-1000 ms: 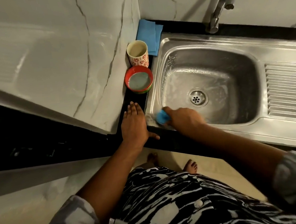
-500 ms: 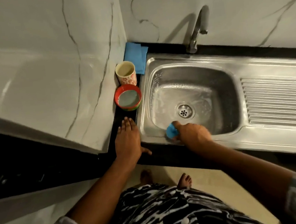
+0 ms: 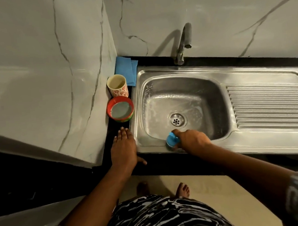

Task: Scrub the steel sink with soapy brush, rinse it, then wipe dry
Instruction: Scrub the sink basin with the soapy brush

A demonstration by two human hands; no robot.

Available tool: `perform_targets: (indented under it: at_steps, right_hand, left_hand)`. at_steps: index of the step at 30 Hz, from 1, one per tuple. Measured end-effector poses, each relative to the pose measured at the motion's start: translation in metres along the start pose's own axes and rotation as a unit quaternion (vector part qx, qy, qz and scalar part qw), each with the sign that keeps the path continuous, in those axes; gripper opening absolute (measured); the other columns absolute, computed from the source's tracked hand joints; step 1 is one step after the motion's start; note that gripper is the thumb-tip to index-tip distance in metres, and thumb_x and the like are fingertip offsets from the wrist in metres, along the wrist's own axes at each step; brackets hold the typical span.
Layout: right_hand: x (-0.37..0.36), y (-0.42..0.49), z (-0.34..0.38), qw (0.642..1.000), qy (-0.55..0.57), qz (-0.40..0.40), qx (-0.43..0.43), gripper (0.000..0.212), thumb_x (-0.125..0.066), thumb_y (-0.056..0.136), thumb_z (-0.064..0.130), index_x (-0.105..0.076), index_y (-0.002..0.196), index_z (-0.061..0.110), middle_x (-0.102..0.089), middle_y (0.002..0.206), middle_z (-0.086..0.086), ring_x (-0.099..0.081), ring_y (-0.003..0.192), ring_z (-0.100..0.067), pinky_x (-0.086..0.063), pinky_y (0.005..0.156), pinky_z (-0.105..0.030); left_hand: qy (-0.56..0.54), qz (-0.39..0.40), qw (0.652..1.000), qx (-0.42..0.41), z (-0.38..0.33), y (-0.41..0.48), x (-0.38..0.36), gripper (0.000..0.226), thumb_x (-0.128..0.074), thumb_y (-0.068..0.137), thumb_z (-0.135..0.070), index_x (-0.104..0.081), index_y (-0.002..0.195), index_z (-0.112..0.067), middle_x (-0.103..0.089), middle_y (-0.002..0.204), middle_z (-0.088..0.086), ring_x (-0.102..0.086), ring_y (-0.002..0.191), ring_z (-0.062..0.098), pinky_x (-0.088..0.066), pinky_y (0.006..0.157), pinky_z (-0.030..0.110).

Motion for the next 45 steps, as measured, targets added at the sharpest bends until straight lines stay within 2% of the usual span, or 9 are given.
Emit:
perform_targets:
  at_steps: [7, 9, 13, 17, 25, 31, 35, 42, 45]
  right_hand:
    - [0.008, 0.038, 0.132, 0.995, 0.038, -0.034, 0.084, 0.052, -0.055, 0.102, 0.034, -0.034, 0.149, 0.029, -0.067, 0.119, -0.016, -0.067, 0.106, -0.037, -0.047, 0.076, -0.041]
    - [0.005, 0.035, 0.124, 0.995, 0.047, -0.024, 0.09, 0.055, -0.055, 0.102, 0.036, -0.032, 0.151, 0.031, -0.066, 0.121, -0.017, -0.066, 0.108, -0.037, -0.047, 0.078, -0.041]
    - [-0.008, 0.007, 0.025, 0.999, 0.042, 0.012, 0.025, 0.058, -0.055, 0.101, 0.048, -0.031, 0.152, 0.036, -0.066, 0.128, -0.015, -0.066, 0.113, -0.035, -0.052, 0.093, -0.046]
    - [-0.006, -0.017, -0.029, 0.999, 0.038, -0.004, -0.012, 0.058, -0.056, 0.098, 0.055, -0.035, 0.149, 0.036, -0.068, 0.122, -0.013, -0.067, 0.108, -0.033, -0.055, 0.091, -0.045]
    - [0.002, 0.047, 0.136, 0.993, 0.074, -0.027, 0.085, 0.057, -0.06, 0.1, 0.041, -0.033, 0.149, 0.032, -0.067, 0.117, -0.016, -0.067, 0.104, -0.036, -0.049, 0.076, -0.042]
    - [-0.011, 0.008, 0.039, 0.997, 0.057, 0.001, 0.051, 0.062, -0.058, 0.098, 0.055, -0.031, 0.151, 0.035, -0.067, 0.121, -0.016, -0.067, 0.107, -0.036, -0.052, 0.088, -0.045]
    - [-0.013, -0.015, -0.015, 0.998, 0.057, -0.015, 0.008, 0.06, -0.056, 0.097, 0.056, -0.031, 0.149, 0.039, -0.068, 0.122, -0.016, -0.067, 0.107, -0.037, -0.054, 0.084, -0.046]
    - [-0.01, 0.027, 0.125, 0.989, 0.092, -0.05, 0.1, 0.061, -0.058, 0.099, 0.05, -0.028, 0.149, 0.036, -0.069, 0.113, -0.015, -0.069, 0.097, -0.035, -0.056, 0.078, -0.045]
    - [-0.01, 0.025, 0.117, 0.992, 0.067, -0.043, 0.099, 0.063, -0.057, 0.099, 0.05, -0.027, 0.152, 0.036, -0.068, 0.116, -0.018, -0.068, 0.101, -0.038, -0.051, 0.078, -0.044]
  left_hand:
    - [-0.04, -0.003, 0.999, 0.036, 0.012, -0.007, -0.001, 0.171, -0.094, 0.045, -0.075, 0.001, 0.167, -0.001, -0.004, 0.176, 0.02, -0.008, 0.164, 0.03, -0.011, 0.132, 0.042]
    - [-0.042, -0.013, 0.998, 0.046, 0.016, -0.013, -0.003, 0.168, -0.091, 0.048, -0.077, -0.001, 0.166, 0.0, -0.005, 0.176, 0.021, -0.01, 0.163, 0.031, -0.014, 0.132, 0.042]
    - [-0.026, -0.042, 0.998, 0.038, 0.015, -0.022, -0.004, 0.163, -0.086, 0.052, -0.082, -0.005, 0.166, 0.001, -0.008, 0.175, 0.023, -0.014, 0.163, 0.032, -0.017, 0.132, 0.042]
    - [-0.016, -0.053, 0.998, 0.034, 0.015, -0.028, -0.006, 0.16, -0.08, 0.055, -0.085, -0.004, 0.166, 0.002, -0.007, 0.175, 0.023, -0.013, 0.163, 0.032, -0.016, 0.133, 0.042]
    - [-0.018, -0.058, 0.997, 0.046, 0.019, -0.029, -0.009, 0.16, -0.077, 0.058, -0.088, 0.0, 0.166, 0.0, -0.005, 0.175, 0.023, -0.009, 0.163, 0.032, -0.013, 0.133, 0.043]
    - [-0.018, -0.057, 0.997, 0.047, 0.021, -0.028, -0.009, 0.164, -0.079, 0.053, -0.088, 0.0, 0.166, 0.002, -0.005, 0.175, 0.023, -0.011, 0.163, 0.034, -0.018, 0.132, 0.045]
    - [-0.018, -0.056, 0.998, 0.037, 0.021, -0.029, -0.012, 0.161, -0.076, 0.055, -0.089, -0.002, 0.166, 0.002, -0.005, 0.175, 0.023, -0.012, 0.163, 0.033, -0.018, 0.132, 0.044]
    - [-0.037, -0.042, 0.998, 0.031, 0.022, -0.023, -0.008, 0.163, -0.082, 0.054, -0.085, 0.0, 0.166, 0.0, -0.004, 0.175, 0.022, -0.008, 0.164, 0.031, -0.015, 0.133, 0.043]
    - [-0.048, -0.039, 0.997, 0.039, 0.024, -0.021, -0.008, 0.166, -0.084, 0.05, -0.085, -0.002, 0.166, 0.0, -0.006, 0.175, 0.021, -0.01, 0.163, 0.032, -0.016, 0.133, 0.044]
Point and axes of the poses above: each hand's wrist, its own y-axis towards the middle knuckle, its own x-axis out of the back of the hand, z = x × y, the point moved 8 cm from there along y, towards the middle knuckle
